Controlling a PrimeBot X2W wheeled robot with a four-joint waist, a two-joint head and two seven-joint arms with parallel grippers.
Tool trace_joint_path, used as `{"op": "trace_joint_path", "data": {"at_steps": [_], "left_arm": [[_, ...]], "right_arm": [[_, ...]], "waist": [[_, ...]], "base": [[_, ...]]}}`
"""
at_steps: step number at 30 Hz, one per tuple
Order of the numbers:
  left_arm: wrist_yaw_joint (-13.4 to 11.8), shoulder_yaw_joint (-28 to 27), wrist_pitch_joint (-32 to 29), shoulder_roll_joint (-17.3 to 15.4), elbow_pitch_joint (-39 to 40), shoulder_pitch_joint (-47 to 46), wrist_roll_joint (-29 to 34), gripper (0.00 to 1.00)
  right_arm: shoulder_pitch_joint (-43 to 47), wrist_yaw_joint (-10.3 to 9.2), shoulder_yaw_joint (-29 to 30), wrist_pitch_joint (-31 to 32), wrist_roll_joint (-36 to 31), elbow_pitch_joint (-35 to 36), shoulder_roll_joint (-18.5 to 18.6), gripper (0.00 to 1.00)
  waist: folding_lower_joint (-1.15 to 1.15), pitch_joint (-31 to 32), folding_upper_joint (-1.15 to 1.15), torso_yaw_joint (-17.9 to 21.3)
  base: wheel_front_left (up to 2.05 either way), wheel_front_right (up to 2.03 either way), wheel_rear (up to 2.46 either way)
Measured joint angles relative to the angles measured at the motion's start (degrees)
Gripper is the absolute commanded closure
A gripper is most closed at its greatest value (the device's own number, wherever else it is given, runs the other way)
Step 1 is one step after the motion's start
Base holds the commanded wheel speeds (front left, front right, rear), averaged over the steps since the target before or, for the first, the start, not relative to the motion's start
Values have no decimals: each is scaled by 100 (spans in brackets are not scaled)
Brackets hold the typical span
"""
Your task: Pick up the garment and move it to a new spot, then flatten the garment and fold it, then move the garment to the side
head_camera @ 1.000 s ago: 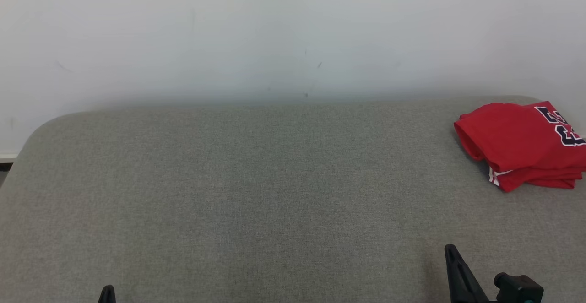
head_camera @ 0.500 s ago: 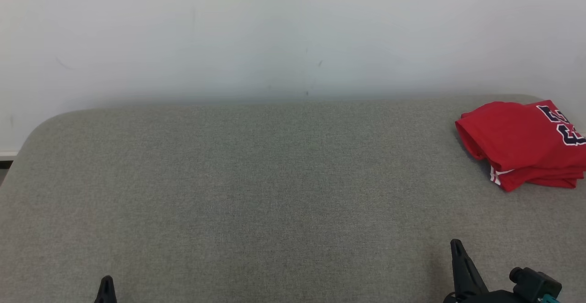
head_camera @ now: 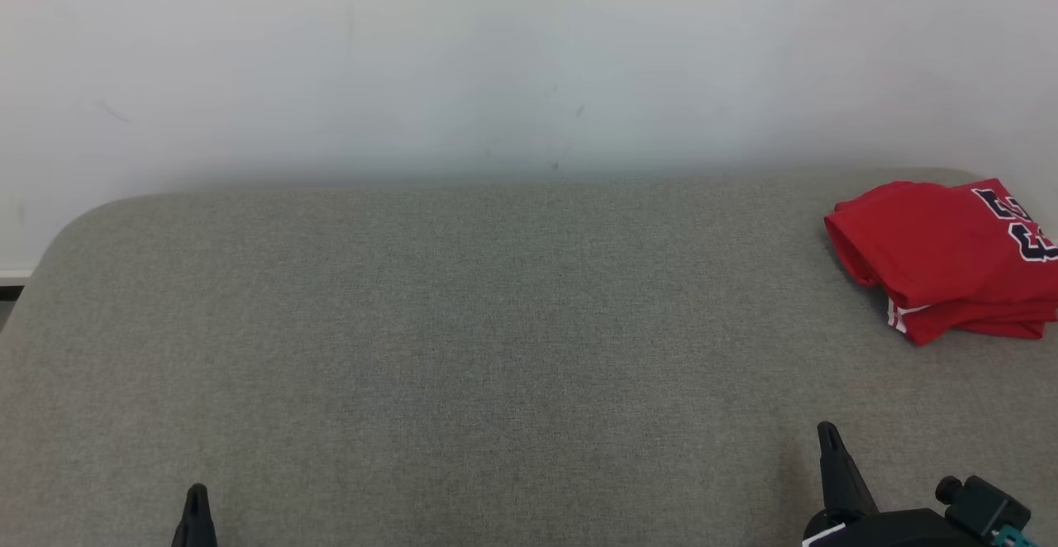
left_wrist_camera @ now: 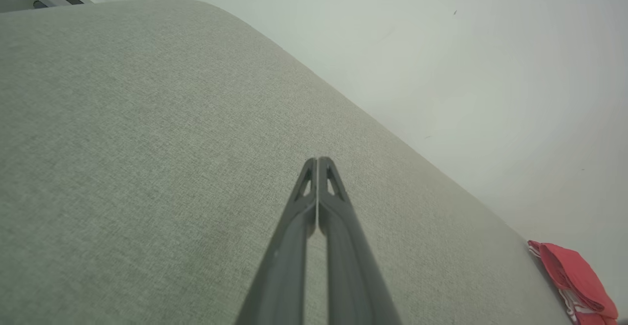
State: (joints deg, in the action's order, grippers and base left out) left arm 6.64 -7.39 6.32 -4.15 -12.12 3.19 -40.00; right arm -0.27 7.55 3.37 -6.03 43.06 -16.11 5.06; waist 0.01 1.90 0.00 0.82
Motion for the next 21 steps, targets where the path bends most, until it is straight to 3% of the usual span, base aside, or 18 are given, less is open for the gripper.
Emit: {"op": "trace_joint_path", "data": {"at_steps": [21], "left_arm": [[40,23,-396,31,-57,-270,-1618,100]], "right_arm": [[-180,0,96,379,1499,58,-59,100]], "waist": [[0,-48,0,-19]], "base": [[0,0,0]]}}
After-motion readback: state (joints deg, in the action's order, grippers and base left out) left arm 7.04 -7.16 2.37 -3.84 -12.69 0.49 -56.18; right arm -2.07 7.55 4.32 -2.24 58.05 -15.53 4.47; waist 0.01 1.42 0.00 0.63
